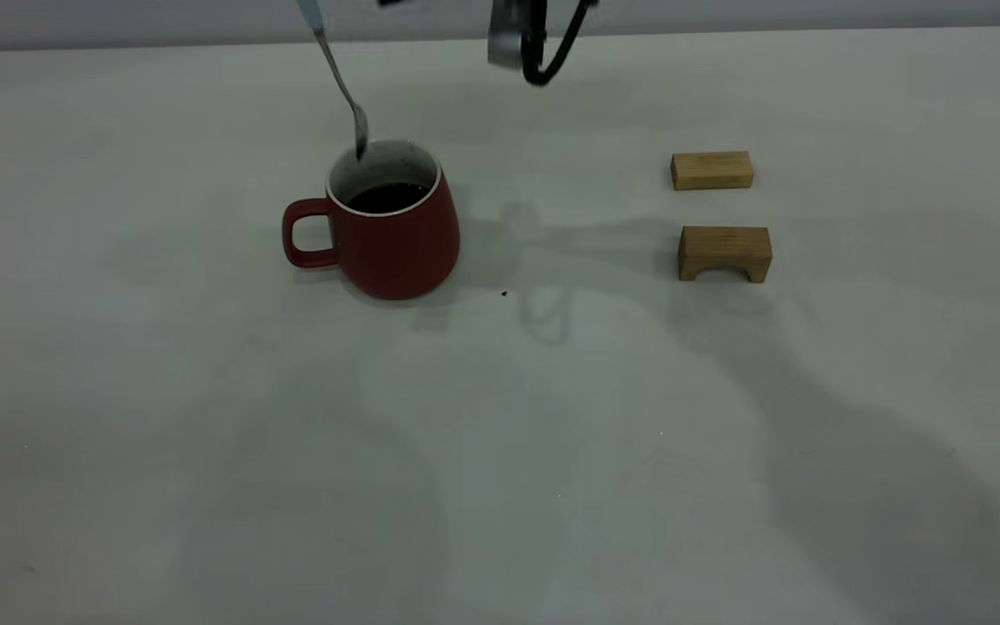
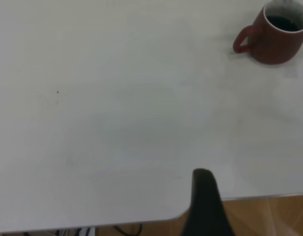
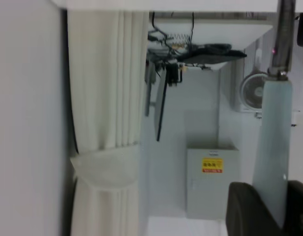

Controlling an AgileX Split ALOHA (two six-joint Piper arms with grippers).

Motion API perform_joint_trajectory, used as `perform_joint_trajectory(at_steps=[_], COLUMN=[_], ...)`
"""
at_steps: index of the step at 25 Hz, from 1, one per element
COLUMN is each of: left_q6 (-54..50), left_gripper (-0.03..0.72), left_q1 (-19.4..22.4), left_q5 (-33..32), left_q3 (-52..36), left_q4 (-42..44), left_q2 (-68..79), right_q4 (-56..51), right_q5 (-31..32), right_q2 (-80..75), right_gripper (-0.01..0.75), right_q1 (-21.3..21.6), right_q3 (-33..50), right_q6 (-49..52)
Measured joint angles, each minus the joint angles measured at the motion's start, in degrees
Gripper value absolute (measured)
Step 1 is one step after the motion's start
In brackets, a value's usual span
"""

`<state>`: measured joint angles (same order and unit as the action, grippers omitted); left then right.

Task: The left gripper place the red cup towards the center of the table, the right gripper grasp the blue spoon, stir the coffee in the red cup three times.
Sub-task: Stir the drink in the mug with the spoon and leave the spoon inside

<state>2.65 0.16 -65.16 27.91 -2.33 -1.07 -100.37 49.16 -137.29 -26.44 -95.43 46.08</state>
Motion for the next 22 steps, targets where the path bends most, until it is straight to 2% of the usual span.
perform_joint_trajectory(at_steps=[9,16,22], left_q6=[0.0,0.0,0.0], left_gripper=[0.594,0.594,0.594], left_q1=[0.0,0.0,0.0], left_q5=[0.0,0.0,0.0], left_q3=[0.0,0.0,0.0], left_q4=[0.0,0.0,0.0], left_q2=[0.0,0.0,0.0], right_q4=[-0.3,-0.3,2.6], right_q5=[-0.3,3.2,3.8], right_q2=[-6.3,-10.7,-13.0], right_gripper=[0.155,0.155,0.155], right_q1=[0.2,0.3,3.8], right_q3=[-0.2,-6.8,-8.1], right_q6=[0.3,-0.1,-0.2])
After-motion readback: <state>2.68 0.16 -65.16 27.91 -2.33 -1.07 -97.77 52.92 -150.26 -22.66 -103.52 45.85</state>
